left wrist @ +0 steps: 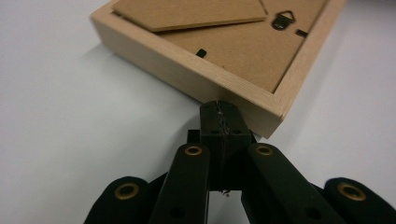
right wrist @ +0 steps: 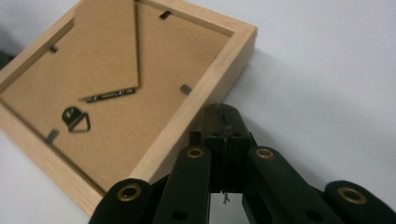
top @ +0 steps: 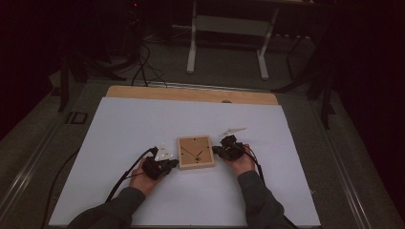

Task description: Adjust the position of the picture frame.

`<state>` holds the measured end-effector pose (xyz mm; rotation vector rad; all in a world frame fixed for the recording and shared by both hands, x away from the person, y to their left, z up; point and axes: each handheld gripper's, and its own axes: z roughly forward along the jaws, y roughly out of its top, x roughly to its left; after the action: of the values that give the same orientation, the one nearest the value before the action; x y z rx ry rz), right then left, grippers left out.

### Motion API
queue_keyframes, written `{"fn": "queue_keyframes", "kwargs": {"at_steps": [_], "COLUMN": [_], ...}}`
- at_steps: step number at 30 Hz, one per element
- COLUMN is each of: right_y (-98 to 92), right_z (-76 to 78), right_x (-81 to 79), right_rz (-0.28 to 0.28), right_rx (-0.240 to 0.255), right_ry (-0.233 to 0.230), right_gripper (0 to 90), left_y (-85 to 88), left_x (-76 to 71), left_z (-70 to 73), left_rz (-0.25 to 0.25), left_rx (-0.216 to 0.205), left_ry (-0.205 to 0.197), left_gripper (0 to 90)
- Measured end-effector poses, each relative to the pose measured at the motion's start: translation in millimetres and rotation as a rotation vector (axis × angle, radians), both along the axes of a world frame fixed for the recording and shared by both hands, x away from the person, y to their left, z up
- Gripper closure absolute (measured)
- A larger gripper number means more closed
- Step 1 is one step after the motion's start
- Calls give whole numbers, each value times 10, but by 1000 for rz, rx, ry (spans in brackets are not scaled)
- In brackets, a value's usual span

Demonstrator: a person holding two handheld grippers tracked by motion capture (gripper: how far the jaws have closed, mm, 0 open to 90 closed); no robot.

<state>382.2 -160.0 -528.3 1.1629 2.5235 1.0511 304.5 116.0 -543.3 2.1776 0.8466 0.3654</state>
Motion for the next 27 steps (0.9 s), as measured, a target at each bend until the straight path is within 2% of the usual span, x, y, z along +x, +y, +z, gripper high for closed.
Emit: {"fn": "queue_keyframes", "kwargs": {"at_steps": [12,14,17,21,22,23,27], "right_y": [27,37,59,62,65,57,17], "right_z": [8,17,29,82,114,197,329], "right_x": [117,156,196,170,146,88,-33], "right_rz": [-37,-37,-32,-34,-28,-11,24], "right_rx": [4,-3,-20,5,2,-3,12], "right_ry": [19,27,22,5,-8,-38,-75], "right_gripper": [900,900,900,900,900,900,900], "left_y": [-132,-153,-170,-91,24,82,269], "left_x": [-92,-97,-94,-38,32,65,194], "left_z": [2,-1,10,67,133,161,215], "left_rz": [-57,-72,-95,-65,-16,4,87], "left_rx": [-12,-19,-5,-23,-50,-61,-114], "left_ry": [14,19,13,-3,-20,-27,-36], "left_gripper": [900,900,900,900,900,900,900]}}
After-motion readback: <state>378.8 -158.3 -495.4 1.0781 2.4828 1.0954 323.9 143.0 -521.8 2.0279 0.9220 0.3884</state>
